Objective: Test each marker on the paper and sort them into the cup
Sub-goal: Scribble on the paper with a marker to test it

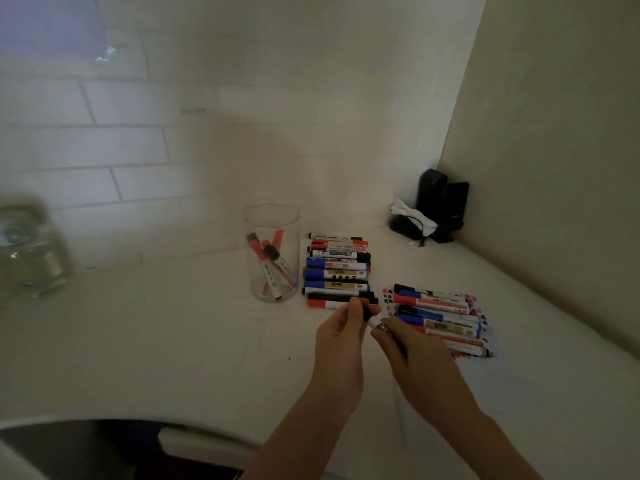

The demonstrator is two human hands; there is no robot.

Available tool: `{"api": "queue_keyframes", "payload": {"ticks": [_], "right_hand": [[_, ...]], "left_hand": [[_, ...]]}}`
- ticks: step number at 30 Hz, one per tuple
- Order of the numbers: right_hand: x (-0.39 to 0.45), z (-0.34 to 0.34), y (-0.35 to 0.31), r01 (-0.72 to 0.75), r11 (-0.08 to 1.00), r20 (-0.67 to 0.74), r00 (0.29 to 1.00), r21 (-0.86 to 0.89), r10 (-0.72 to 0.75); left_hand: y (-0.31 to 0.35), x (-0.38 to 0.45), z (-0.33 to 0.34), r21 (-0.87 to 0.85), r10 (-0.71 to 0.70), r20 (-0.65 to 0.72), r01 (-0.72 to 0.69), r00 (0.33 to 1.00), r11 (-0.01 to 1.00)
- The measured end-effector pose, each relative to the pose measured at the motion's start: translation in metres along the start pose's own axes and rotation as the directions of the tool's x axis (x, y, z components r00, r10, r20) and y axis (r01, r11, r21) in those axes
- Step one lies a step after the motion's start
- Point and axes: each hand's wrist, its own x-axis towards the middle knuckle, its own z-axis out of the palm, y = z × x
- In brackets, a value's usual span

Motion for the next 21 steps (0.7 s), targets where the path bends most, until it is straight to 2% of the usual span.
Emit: {"api": "queue_keyframes", "payload": {"ticks": [2, 4, 6, 7, 8, 9, 10, 12, 13, 16, 18, 20, 21], "right_hand": [[0.002, 0.0, 0.001, 0.033, 0.994, -0.004, 0.999, -0.101, -0.034], [0.002, 0.002, 0.002, 0.027, 0.977, 0.025, 0.999, -0.211, -0.023], [-0.006, -0.004, 0.004, -0.022, 0.949, 0.052, 0.998, -0.313, 0.04], [-0.011, -0.011, 0.006, -0.064, 0.943, 0.041, 0.996, -0.326, 0.082], [-0.017, -0.02, 0.01, -0.115, 0.943, 0.027, 0.991, -0.313, 0.13], [-0.022, -0.029, 0.015, -0.176, 0.949, 0.021, 0.982, -0.261, 0.188], [-0.023, -0.038, 0.024, -0.24, 0.955, 0.046, 0.967, -0.176, 0.252], [-0.017, -0.045, 0.042, -0.35, 0.936, 0.114, 0.93, -0.027, 0.351], [-0.014, -0.043, 0.051, -0.384, 0.923, 0.146, 0.915, 0.031, 0.375], [-0.008, -0.04, 0.068, -0.493, 0.813, 0.207, 0.87, 0.309, 0.448], [-0.012, -0.046, 0.072, -0.437, 0.794, 0.184, 0.899, 0.422, 0.397], [-0.015, -0.054, 0.071, -0.385, 0.792, 0.121, 0.92, 0.474, 0.374], [-0.015, -0.056, 0.071, -0.383, 0.745, 0.112, 0.915, 0.546, 0.388]], "left_hand": [[-0.002, 0.0, 0.005, -0.034, -0.062, -0.028, 0.061, 0.998, 0.998], [-0.005, -0.002, 0.007, 0.017, -0.114, -0.039, 0.115, 0.993, 0.993], [0.0, 0.009, -0.005, 0.208, -0.087, -0.131, 0.113, 0.988, 0.972], [0.004, 0.019, -0.019, 0.334, -0.006, -0.222, 0.082, 0.975, 0.939], [0.01, 0.03, -0.036, 0.352, 0.079, -0.253, 0.016, 0.964, 0.936], [0.02, 0.033, -0.046, 0.3, 0.128, -0.235, -0.053, 0.964, 0.953], [0.024, 0.031, -0.047, 0.238, 0.123, -0.139, -0.087, 0.983, 0.967], [0.016, 0.023, -0.036, 0.318, -0.011, 0.113, -0.026, 0.994, 0.948], [0.008, 0.016, -0.028, 0.358, -0.06, 0.178, -0.008, 0.982, 0.933], [-0.013, 0.014, -0.018, 0.467, -0.022, 0.201, -0.075, 0.979, 0.881], [-0.019, 0.024, -0.021, 0.585, 0.017, 0.198, -0.132, 0.98, 0.8], [-0.026, 0.027, -0.021, 0.694, 0.02, 0.257, -0.199, 0.966, 0.692], [-0.03, 0.029, -0.022, 0.731, 0.021, 0.292, -0.237, 0.956, 0.64]]}}
